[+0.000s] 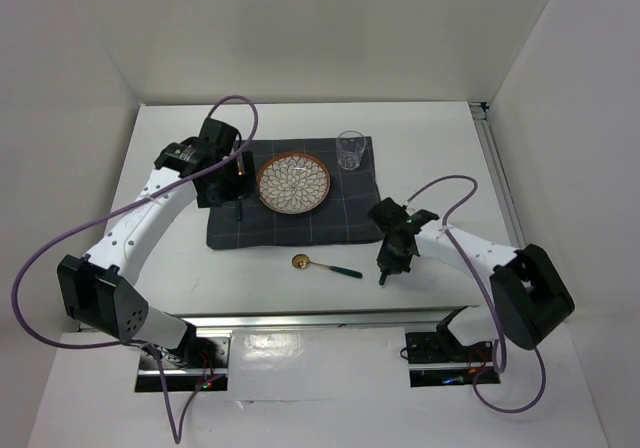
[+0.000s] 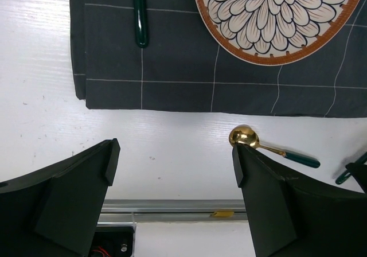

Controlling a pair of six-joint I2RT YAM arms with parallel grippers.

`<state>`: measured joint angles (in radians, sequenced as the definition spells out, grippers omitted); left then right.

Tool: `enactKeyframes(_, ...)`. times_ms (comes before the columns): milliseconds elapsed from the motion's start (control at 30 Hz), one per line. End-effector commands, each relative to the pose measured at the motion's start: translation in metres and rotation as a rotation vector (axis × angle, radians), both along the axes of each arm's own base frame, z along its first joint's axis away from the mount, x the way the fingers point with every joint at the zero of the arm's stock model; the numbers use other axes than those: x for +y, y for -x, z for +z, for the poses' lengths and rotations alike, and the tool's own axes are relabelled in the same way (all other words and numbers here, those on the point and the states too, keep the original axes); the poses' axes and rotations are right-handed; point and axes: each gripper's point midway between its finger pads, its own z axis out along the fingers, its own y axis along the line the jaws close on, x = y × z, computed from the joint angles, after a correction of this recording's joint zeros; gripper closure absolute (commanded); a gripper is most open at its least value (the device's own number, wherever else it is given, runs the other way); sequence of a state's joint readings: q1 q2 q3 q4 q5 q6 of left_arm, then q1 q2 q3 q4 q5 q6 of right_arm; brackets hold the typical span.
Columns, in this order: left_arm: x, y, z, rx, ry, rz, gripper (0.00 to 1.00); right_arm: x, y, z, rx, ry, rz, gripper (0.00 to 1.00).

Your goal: Set the dinner table for one person

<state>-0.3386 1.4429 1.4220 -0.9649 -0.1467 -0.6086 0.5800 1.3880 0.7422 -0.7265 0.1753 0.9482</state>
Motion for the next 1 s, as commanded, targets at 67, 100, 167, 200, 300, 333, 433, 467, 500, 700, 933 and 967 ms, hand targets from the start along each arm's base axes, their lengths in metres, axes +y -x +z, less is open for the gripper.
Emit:
enactKeyframes(67, -0.004, -0.009, -0.001, 0.004, 0.002, 0.013, 0.02, 0.017, -0.056, 0.066, -0.241, -0.003, 0.054, 1.0)
enactKeyframes(100, -0.006, -0.008, -0.001, 0.008, 0.012, 0.007, 0.02, 0.018, -0.062, 0.061, -0.217, 0.033, 0.072, 1.0)
enactKeyframes(167, -0.006, -0.008, -0.001, 0.008, 0.012, 0.007, 0.02, 0.031, -0.086, 0.078, -0.253, 0.045, 0.158, 1.0)
enactKeyframes(200, -0.006, -0.008, -0.001, 0.008, 0.012, 0.007, 0.02, 0.042, -0.092, 0.068, -0.217, 0.037, 0.211, 1.0)
enactKeyframes(300, -0.002, -0.008, 0.002, -0.009, -0.003, 0.018, 0.02, 0.068, -0.127, 0.073, -0.258, 0.031, 0.335, 1.0)
enactKeyframes(333, -0.001, -0.008, 0.005, -0.018, -0.005, 0.01, 0.02, 0.077, -0.135, 0.071, -0.252, -0.003, 0.363, 1.0)
enactKeyframes(433, -0.001, -0.006, 0.001, 0.0, -0.011, 0.01, 0.02, 0.096, -0.164, 0.061, -0.194, -0.049, 0.418, 0.99)
enactKeyframes(467, -0.001, -0.006, 0.001, 0.0, -0.011, 0.01, 0.02, 0.105, -0.179, 0.071, -0.221, -0.054, 0.431, 0.99)
enactKeyframes(500, 0.0, -0.004, -0.003, 0.012, -0.011, 0.018, 0.02, 0.108, -0.182, 0.053, -0.177, -0.044, 0.449, 0.99)
enactKeyframes(700, -0.002, -0.005, -0.002, 0.007, 0.0, 0.013, 0.02, 0.116, -0.193, 0.024, -0.1, -0.045, 0.459, 0.98)
enactKeyframes(933, -0.005, -0.013, 0.008, -0.023, 0.001, -0.002, 0.01, 0.11, -0.188, 0.017, -0.075, -0.027, 0.456, 0.93)
enactKeyframes(967, -0.005, -0.013, 0.008, -0.023, 0.001, -0.002, 0.01, 0.108, -0.183, 0.014, -0.058, -0.021, 0.456, 0.88)
